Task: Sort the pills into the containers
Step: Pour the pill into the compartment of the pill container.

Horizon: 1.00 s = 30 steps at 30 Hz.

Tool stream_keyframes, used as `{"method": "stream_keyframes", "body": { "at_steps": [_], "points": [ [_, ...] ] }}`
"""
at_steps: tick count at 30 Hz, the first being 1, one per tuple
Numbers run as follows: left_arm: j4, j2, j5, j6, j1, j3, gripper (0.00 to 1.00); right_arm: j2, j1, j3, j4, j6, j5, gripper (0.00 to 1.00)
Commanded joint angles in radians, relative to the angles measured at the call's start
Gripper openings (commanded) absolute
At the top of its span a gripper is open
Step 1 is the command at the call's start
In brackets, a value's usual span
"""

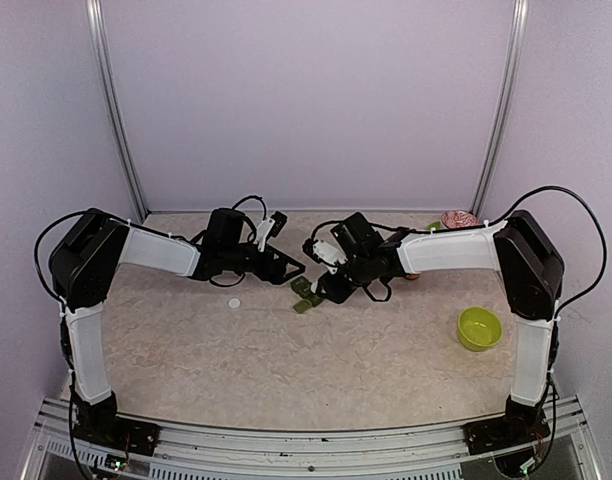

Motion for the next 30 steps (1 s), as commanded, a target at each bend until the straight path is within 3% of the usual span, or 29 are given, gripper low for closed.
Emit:
{"method": "stream_keyframes", "body": {
  "at_steps": [1,30],
  "points": [
    [0.011,0.003,0.019,-0.004,0.007,0.009,0.91,0.021,0.008,0.021,-0.009,-0.006,-0.019,0.25],
    [0.002,0.011,0.016,0.003,0.007,0.013,0.91,0.067,0.008,0.083,-0.090,0.013,-0.016,0.26]
  ]
}}
